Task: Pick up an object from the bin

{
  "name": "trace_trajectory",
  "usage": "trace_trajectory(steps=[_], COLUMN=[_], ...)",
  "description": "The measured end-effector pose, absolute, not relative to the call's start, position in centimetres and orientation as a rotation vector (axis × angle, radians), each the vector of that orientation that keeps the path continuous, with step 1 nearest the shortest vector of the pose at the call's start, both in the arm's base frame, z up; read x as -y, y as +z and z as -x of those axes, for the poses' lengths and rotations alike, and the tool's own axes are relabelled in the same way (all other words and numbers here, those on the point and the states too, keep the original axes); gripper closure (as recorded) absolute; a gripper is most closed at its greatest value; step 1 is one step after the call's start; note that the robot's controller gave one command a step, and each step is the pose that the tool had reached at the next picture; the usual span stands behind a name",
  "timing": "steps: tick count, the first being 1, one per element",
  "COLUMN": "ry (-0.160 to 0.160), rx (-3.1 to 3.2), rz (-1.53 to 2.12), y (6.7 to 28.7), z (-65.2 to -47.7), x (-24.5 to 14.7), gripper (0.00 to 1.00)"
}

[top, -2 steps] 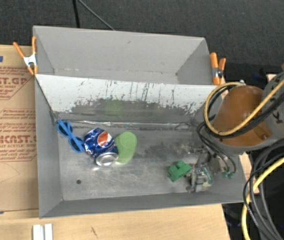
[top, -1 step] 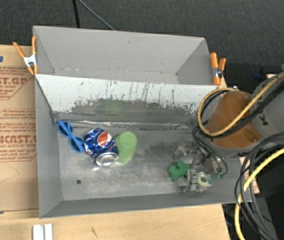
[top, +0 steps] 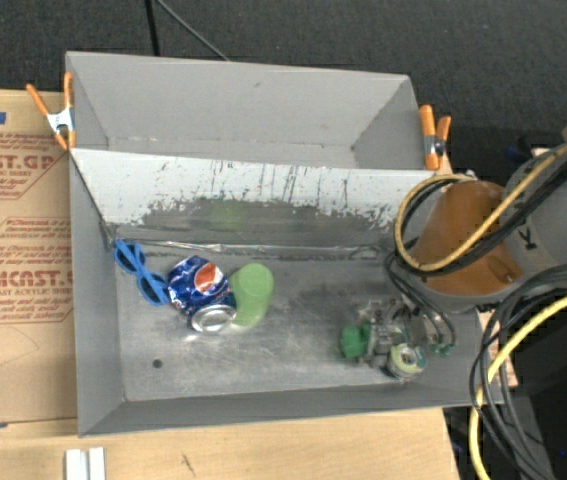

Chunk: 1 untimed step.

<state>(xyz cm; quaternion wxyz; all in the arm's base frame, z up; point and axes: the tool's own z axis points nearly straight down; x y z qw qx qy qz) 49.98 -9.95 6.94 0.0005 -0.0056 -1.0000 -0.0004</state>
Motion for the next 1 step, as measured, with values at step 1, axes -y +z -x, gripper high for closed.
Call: trace_trajectory(steps=[1], ry=[0.001], rx=[3.152], rz=[-0.022], y=[26.7], z=[-52.6], x=[4.42], gripper=[1.0])
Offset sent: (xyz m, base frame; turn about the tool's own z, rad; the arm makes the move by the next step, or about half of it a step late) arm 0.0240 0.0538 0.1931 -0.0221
